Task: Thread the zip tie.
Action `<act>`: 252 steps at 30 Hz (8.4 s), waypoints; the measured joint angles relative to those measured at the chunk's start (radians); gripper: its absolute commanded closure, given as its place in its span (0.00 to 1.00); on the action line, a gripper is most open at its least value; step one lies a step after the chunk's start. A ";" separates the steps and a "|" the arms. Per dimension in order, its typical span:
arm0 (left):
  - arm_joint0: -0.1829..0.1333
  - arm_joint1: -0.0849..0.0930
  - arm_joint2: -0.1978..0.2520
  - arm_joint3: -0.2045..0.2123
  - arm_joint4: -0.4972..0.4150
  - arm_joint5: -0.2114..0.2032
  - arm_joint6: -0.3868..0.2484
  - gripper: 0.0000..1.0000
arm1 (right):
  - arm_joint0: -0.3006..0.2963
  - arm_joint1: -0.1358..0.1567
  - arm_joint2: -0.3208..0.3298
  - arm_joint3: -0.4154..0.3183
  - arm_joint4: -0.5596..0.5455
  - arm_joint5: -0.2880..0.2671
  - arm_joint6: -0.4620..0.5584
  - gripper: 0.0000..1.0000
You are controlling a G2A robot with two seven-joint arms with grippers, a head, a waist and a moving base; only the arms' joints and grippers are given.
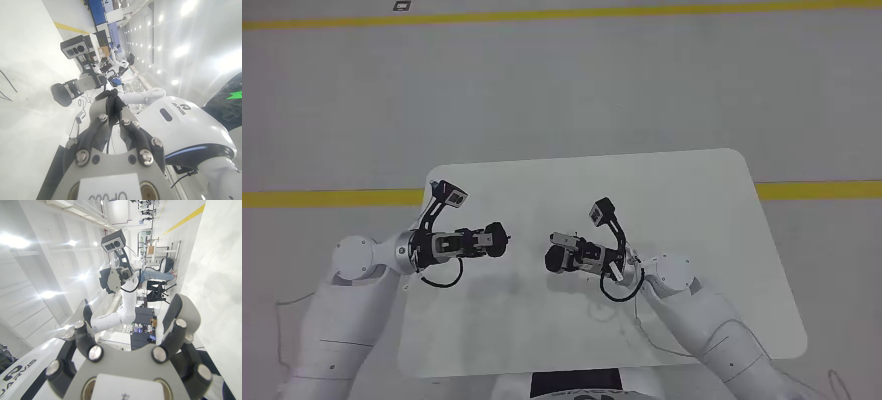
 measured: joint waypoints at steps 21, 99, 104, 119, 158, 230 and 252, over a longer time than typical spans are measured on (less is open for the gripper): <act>0.000 0.000 0.000 0.000 0.000 0.000 0.000 1.00 | -0.012 0.008 0.011 -0.037 -0.115 0.067 -0.090 0.00; 0.000 0.000 0.000 0.000 0.000 0.000 0.000 1.00 | 0.070 -0.147 -0.101 -0.149 -1.453 0.585 0.144 0.00; 0.000 0.000 0.000 0.000 0.000 0.000 0.000 1.00 | 0.068 -0.146 -0.115 -0.132 -1.482 0.564 0.129 0.00; 0.000 0.000 0.000 0.000 0.000 0.000 0.000 1.00 | 0.096 -0.167 -0.125 -0.078 -1.521 0.587 0.103 0.51; 0.000 0.000 0.000 0.000 0.000 0.000 0.000 1.00 | 0.040 -0.277 -0.080 -0.027 -1.820 0.587 0.150 0.60; 0.000 0.000 0.000 0.000 0.000 0.000 0.000 1.00 | 0.058 -0.379 -0.045 0.103 -1.974 0.587 0.215 0.93; 0.000 0.000 0.000 0.000 0.000 0.000 0.000 1.00 | 0.074 -0.420 -0.038 0.164 -2.044 0.587 0.216 0.92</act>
